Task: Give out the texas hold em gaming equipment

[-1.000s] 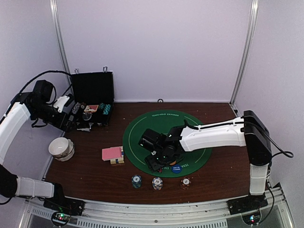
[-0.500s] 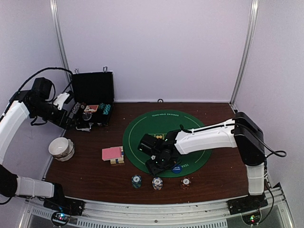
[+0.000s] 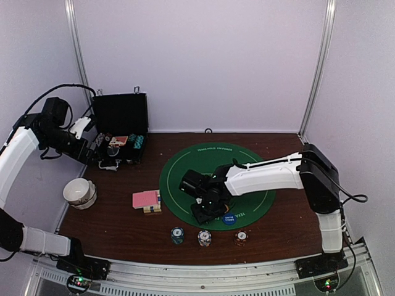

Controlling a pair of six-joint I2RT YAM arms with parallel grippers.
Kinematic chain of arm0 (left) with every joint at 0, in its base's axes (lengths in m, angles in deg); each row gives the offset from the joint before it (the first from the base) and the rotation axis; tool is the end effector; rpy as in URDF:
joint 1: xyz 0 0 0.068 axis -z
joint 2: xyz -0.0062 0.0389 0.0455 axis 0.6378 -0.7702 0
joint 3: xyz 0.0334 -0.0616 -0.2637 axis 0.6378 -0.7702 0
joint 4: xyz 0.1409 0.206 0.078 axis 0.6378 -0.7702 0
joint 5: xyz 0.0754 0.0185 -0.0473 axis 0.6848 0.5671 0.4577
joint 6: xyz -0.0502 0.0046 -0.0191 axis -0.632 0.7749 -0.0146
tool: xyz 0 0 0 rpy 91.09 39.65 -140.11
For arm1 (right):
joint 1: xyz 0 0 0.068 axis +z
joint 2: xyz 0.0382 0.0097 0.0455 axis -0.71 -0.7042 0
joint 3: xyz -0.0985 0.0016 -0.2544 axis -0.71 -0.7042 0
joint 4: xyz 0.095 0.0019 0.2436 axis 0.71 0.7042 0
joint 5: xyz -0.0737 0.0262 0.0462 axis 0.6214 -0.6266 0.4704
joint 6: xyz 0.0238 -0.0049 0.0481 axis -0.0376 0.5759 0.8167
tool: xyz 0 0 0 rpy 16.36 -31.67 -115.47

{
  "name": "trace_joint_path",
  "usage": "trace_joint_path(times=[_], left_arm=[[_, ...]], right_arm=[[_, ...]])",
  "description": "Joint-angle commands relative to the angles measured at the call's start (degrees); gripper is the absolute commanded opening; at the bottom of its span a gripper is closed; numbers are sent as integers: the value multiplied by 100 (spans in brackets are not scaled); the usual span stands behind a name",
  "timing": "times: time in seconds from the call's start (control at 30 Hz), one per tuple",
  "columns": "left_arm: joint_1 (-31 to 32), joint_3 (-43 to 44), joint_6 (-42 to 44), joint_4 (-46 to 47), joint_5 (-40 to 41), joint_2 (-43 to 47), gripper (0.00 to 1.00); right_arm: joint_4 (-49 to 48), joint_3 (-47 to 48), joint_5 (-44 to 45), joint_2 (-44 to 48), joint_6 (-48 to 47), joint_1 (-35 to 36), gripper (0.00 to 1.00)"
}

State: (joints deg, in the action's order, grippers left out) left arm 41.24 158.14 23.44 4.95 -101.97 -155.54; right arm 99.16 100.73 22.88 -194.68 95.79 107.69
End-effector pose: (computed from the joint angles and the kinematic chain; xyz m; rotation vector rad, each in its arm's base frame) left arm 0.2210 -0.0141 0.3587 0.3648 2.4859 -0.2187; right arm 0.1943 0.3717 0.1538 -0.6766 2.8709 0.2823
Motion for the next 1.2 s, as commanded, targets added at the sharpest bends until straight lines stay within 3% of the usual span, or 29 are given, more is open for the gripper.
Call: trace_joint_path(times=[0.0, 0.6, 0.83, 1.0, 1.17], left_arm=[[0, 186, 40, 7, -57, 25, 98], [-1, 135, 40, -68, 87, -1, 98], [2, 98, 46, -99, -11, -14, 98], [-2, 64, 55, -124, -63, 15, 98], [-2, 40, 90, -149, -89, 33, 98]], right_arm=[[-119, 322, -40, -409, -105, -95, 44], [313, 2966, -49, -1894, -873, -576, 40], [383, 3889, -446, -2445, -1030, -696, 41], [495, 4220, -583, -2556, -1046, -772, 47], [566, 3915, -348, -2019, -1123, -774, 57]])
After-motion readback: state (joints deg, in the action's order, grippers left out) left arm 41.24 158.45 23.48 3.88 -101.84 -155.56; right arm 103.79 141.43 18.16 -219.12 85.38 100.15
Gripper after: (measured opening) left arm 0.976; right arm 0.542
